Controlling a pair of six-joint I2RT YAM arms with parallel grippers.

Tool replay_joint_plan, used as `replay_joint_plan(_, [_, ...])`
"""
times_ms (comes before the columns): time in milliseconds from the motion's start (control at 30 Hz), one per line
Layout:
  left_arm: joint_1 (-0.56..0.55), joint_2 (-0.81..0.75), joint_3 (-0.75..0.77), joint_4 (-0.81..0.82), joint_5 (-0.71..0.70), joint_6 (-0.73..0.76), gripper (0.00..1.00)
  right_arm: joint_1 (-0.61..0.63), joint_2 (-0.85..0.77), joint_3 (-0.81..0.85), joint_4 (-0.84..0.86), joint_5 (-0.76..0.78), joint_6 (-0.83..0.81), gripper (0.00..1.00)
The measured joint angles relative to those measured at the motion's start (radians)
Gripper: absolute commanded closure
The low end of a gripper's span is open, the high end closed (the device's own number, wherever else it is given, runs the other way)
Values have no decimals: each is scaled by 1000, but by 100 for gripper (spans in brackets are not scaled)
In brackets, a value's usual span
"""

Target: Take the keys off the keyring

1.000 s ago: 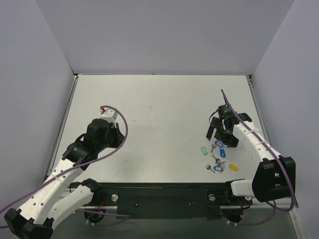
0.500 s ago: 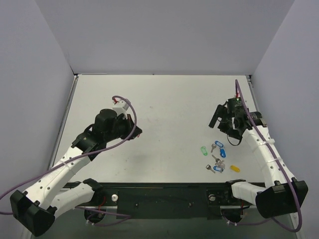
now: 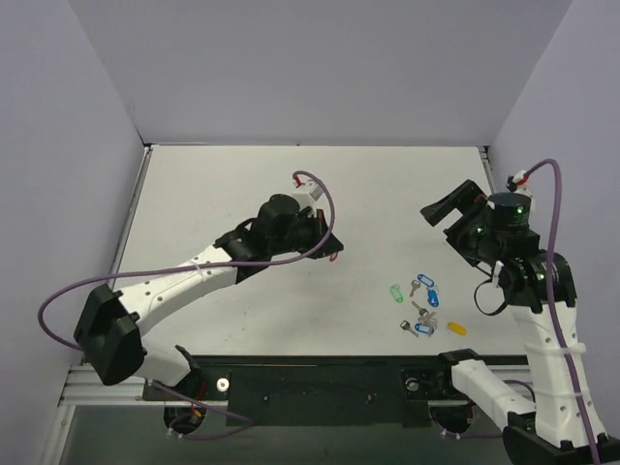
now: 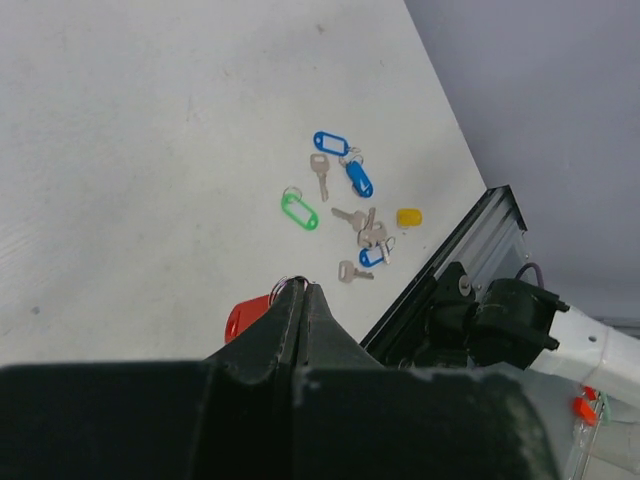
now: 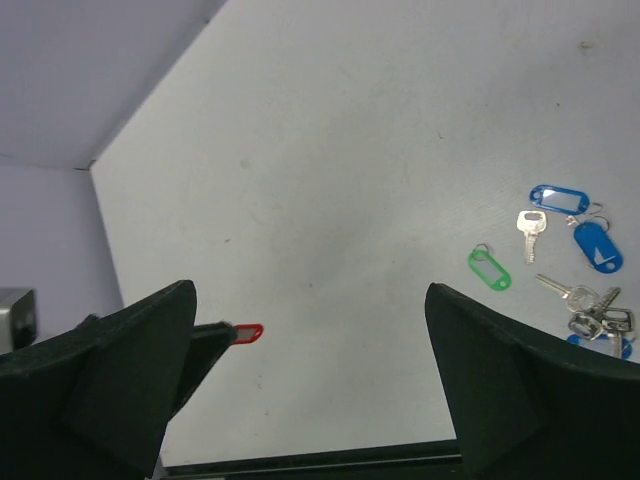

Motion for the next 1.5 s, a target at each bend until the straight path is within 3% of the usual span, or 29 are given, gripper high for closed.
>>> replay_joint_plan(200, [-70, 252, 188, 110, -2, -48, 100, 0, -111, 50, 8, -16, 122, 9])
replay_joint_plan(500, [-165, 628, 512, 231, 50, -151, 100, 0, -135, 65, 13, -43, 185, 9])
replay_joint_plan(733, [-192, 802, 639, 302, 106, -273, 100, 0, -138, 106, 11, -55, 190, 11])
replay_joint_plan(767, [-193, 819, 655, 302, 111, -282, 97, 0, -138, 109, 11, -58, 190, 11])
replay_joint_plan(800, [-194, 833, 667, 302, 116, -294, 78, 0, -138, 109, 11, -58, 190, 11])
replay_joint_plan(833, [-195, 843, 677, 301, 122, -301, 68, 0, -138, 109, 10, -59, 190, 11])
replay_joint_plan(867, [-196, 849, 682, 301, 129, -301, 29, 0, -138, 109, 11, -59, 190, 11])
replay_joint_plan(1367, [-208, 864, 716, 296, 204, -320, 16, 0, -134, 113, 10, -65, 183, 12])
replay_joint_plan(1500, [-201, 811, 665, 277, 201, -292, 14, 0, -122, 121, 11, -67, 165, 12])
